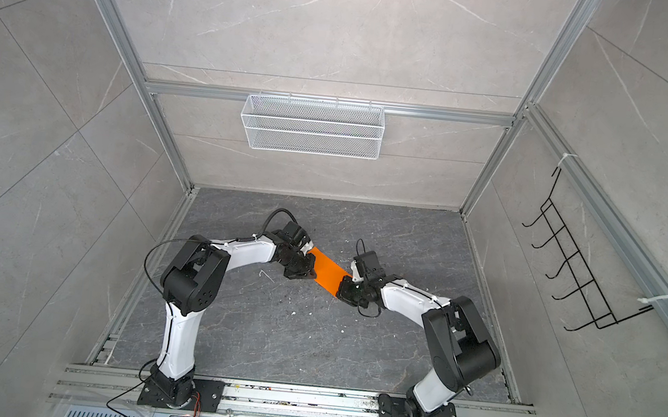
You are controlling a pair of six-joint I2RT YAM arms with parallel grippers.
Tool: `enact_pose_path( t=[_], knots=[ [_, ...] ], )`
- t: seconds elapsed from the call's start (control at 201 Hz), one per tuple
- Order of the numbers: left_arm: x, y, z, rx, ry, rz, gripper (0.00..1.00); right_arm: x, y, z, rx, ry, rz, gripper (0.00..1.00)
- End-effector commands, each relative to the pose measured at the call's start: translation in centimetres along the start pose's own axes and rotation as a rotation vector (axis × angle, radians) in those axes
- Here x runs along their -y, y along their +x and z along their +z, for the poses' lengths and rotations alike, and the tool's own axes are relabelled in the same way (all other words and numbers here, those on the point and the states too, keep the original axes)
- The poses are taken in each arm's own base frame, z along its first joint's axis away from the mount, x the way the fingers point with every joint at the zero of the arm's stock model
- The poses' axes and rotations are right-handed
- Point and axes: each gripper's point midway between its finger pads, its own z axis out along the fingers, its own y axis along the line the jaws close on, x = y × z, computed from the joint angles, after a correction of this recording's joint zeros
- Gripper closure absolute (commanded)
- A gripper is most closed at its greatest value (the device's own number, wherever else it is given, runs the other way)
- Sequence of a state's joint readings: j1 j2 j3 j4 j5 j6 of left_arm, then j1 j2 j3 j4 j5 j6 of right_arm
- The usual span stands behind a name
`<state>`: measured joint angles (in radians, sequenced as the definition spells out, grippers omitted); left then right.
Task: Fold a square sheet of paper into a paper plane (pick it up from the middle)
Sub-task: 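Open both grippers and draw them back from the orange strip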
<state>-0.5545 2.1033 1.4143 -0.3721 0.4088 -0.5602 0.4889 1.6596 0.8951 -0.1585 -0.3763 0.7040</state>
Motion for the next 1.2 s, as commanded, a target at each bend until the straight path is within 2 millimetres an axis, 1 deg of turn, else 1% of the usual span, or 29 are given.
enact_pose_path(
  t=[0.0,0.119,0.244,0.383,0.523,0.637,0.682,0.906,1.194],
  knots=[
    [-2.3,1.1,0.6,-0.056,-0.081,-0.005,0.93,-1.8,-1.5,1.8,-0.017,-0.045,-0.028,0.85],
    [-2.0,1.1,0.5,-0.064,-0.069,0.025,0.92,-1.9,-2.4,3.2,-0.04,-0.034,-0.016,0.86],
    [-1.8,1.1,0.4,-0.078,-0.065,0.052,0.9,-1.5,-2.3,4.3,-0.074,-0.019,-0.009,0.86],
    [-1.8,1.0,0.2,-0.077,-0.069,0.067,0.89,0.0,-1.4,5.1,-0.108,0.028,0.007,0.85],
    [-2.3,0.5,-0.3,-0.067,-0.071,0.069,0.87,1.5,-0.6,5.3,-0.128,0.085,0.013,0.86],
    [-2.3,-0.1,-0.6,-0.055,0.001,0.047,0.79,2.6,-0.2,5.5,-0.143,0.124,0.019,0.86],
    [-2.5,-0.4,-0.7,-0.049,0.028,0.036,0.78,2.6,-0.1,5.6,-0.146,0.128,0.018,0.86],
    [-5.4,-2.2,-1.7,-0.002,0.067,-0.033,0.76,2.9,0.0,5.7,-0.149,0.137,0.02,0.86],
    [-9.6,-4.2,-2.6,0.05,0.015,-0.115,0.77,3.3,0.1,5.9,-0.151,0.149,0.029,0.86]
  ],
)
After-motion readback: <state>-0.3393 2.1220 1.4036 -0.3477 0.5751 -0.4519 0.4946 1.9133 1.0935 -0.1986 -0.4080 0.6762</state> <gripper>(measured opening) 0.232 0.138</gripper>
